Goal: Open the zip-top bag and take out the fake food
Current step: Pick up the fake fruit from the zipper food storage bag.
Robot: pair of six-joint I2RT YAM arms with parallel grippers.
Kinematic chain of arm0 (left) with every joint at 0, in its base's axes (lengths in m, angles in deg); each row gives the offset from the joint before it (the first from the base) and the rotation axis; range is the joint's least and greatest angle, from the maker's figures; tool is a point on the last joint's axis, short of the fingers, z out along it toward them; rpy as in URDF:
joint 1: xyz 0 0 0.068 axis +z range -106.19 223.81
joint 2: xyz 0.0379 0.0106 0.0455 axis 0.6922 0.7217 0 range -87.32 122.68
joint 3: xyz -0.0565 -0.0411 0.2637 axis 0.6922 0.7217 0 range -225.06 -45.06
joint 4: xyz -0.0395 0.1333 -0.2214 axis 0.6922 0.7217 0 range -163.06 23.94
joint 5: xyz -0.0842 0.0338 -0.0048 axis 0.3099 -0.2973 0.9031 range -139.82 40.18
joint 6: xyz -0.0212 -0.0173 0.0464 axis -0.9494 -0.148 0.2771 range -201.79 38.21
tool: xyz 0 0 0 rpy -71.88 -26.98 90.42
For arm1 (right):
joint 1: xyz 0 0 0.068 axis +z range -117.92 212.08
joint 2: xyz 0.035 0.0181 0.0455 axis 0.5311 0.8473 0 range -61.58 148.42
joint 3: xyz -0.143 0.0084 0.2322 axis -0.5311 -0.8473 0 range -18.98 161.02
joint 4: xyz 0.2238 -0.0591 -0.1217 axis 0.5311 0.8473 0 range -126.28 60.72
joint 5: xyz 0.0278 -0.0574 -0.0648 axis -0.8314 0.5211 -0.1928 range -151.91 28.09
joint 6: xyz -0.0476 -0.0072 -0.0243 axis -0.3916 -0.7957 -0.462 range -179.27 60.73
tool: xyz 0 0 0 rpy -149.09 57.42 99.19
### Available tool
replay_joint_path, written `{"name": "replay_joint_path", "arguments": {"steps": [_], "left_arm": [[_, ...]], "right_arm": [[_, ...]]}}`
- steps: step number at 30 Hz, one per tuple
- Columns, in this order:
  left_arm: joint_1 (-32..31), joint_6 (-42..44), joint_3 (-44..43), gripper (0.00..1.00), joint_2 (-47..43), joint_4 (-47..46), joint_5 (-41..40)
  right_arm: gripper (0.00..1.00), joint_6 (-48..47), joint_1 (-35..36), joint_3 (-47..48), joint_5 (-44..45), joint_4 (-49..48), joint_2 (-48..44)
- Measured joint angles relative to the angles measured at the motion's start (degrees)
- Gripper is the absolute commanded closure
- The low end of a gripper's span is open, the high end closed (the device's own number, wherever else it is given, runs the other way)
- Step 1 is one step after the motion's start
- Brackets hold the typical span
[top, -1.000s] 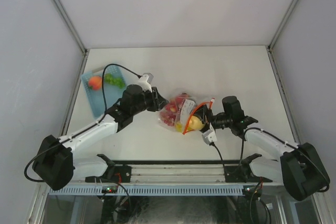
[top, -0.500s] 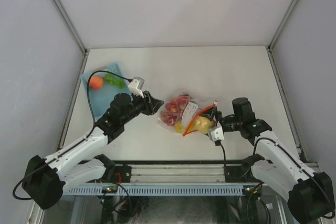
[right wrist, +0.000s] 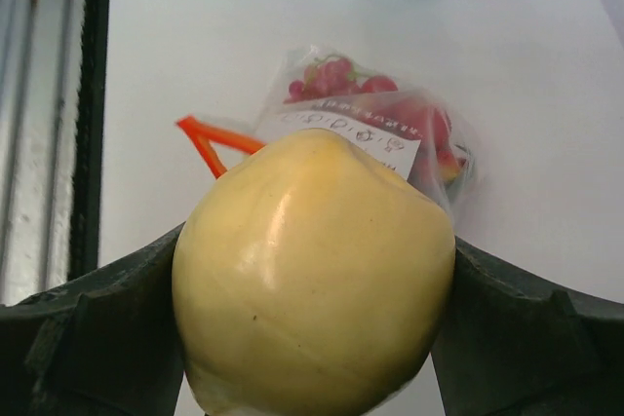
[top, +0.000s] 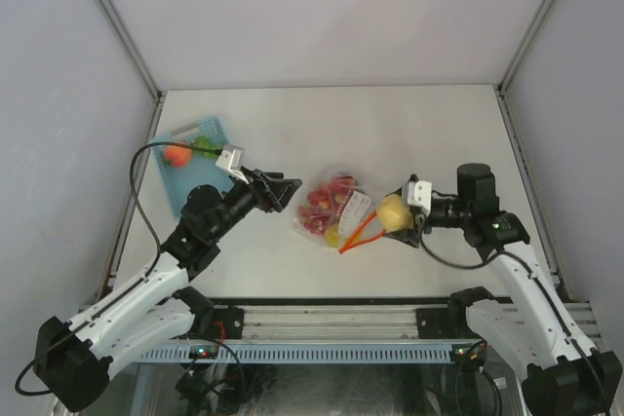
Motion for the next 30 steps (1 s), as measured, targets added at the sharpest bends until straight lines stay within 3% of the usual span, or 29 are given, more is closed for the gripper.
{"name": "replay_joint_path", "arguments": {"steps": [14,21,30], "left_arm": [[-0.90,0.39,1.22,0.25,-3.02,-8.68,1.66],[-9.75,10.23,1.20,0.20,-1.92,-9.40,-0.96],[-18.93,24.92,0.87,0.05,4.33,-10.23,-7.21]], "right_arm": [[0.74,44.02,-7.96,9.66,-9.92,-7.76,14.38],[0.74,64.63,-9.66,9.86,-13.29,-16.98,19.12],[0.74,81.66,-10.69,10.05,-15.74,-24.39,23.21]]}}
